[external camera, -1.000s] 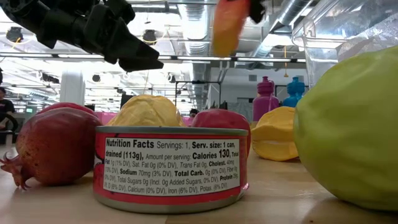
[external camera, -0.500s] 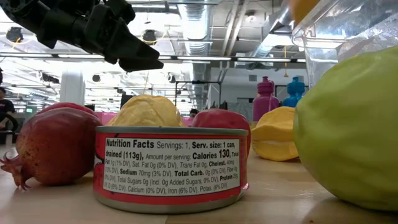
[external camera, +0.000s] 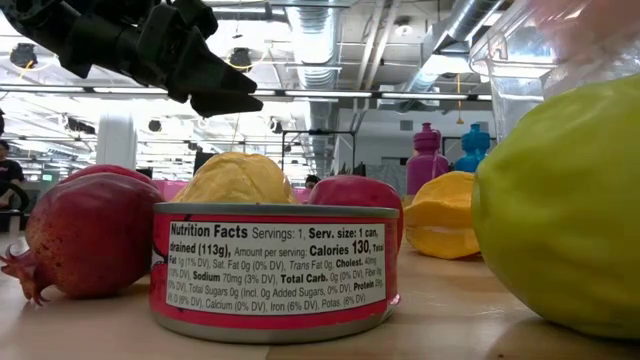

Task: Pick & Place Food Item
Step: Put the bottom red mango into the transparent bin, then put the red mango into the transparent bin

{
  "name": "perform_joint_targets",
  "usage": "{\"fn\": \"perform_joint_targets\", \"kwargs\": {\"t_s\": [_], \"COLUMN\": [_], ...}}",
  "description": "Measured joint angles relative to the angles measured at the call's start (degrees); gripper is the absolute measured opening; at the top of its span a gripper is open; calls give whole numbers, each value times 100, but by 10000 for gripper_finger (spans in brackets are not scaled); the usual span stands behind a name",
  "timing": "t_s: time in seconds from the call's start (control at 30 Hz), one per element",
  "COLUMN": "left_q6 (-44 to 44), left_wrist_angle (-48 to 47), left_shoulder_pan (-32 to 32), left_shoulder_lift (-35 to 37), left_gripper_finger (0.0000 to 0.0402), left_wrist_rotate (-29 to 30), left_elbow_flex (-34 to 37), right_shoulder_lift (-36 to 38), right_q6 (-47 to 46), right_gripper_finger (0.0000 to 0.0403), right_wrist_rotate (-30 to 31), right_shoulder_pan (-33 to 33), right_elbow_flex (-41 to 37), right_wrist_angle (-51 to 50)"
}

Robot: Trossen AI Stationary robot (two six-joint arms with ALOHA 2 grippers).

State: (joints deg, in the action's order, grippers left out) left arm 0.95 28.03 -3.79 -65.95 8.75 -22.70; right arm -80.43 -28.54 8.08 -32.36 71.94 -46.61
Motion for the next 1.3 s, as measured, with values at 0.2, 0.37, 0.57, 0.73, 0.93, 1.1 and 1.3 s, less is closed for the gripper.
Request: {"fn": "perform_joint_targets", "kwargs": {"t_s": [0.2, 0.37, 0.57, 0.73, 0.93, 1.1, 1.3], "left_q6": [0, -1, -2, -2, -2, -2, 51], "left_wrist_angle": [0, -3, -7, -9, -2, 94, 380], "left_shoulder_pan": [0, 0, 0, 0, 0, 1, 0], "left_shoulder_lift": [0, 0, 0, 0, 0, 0, 0], "left_gripper_finger": [294, 294, 294, 294, 294, 294, 294], "left_wrist_rotate": [2, 2, 4, 9, 22, 22, 20], "left_elbow_flex": [-2, -2, -2, -2, -2, -2, -4], "right_shoulder_lift": [-696, -1265, -1633, -1590, -1267, -852, -400], "right_q6": [-2, -20, -251, -475, -699, -743, -140], "right_gripper_finger": [184, 185, 240, 250, 252, 253, 254], "right_wrist_rotate": [298, 379, 51, 15, 165, 486, 2220], "right_shoulder_pan": [1, 0, -11, -111, -266, -370, -628], "right_elbow_flex": [0, 0, 2, -2, -2, -2, -2], "right_wrist_angle": [-1, 71, 157, 260, 251, 272, 742]}}
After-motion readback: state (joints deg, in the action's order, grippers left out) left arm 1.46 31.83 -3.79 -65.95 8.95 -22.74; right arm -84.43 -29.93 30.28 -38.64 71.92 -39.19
